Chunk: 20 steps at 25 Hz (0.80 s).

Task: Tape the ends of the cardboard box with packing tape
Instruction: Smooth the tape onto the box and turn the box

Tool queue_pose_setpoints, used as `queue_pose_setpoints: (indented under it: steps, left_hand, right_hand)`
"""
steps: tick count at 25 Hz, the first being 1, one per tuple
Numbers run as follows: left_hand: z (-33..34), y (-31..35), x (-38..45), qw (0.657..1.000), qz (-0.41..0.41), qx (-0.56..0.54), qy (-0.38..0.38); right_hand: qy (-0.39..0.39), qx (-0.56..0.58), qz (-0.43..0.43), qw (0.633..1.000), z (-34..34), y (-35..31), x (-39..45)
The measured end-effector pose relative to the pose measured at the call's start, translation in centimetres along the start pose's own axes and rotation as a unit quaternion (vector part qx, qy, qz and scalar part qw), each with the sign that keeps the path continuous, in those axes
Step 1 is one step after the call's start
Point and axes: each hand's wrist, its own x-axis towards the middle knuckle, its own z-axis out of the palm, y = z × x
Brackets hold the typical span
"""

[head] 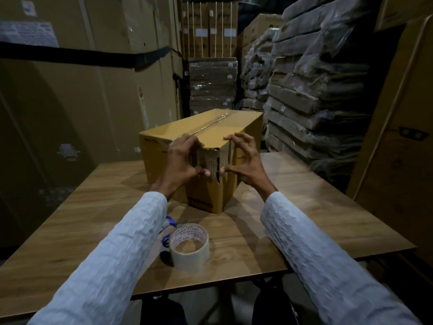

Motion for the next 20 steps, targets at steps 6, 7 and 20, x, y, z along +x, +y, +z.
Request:
queue_pose_setpoints:
  steps: [6,7,20]
  left_hand:
    - [-0.8,-0.3,-0.2,0.999,-0.001,-0.01,-0.032]
    - [-0.8,-0.3,-0.3,1.0,0.004,-0.002,-0.029]
    - [-0.2,-0.3,-0.3,0.999,-0.022,-0.019,-0.02]
  right_hand:
    - [-0.067,0.0,-0.024,0.997,-1.4,0.8,-0.3]
    - [-0.08,-0.007,-0.031,0.996,-1.8,0.7,-0.3]
    - [-0.076,0.016,-0.032,0.996,-1.5,0.5,-0.7]
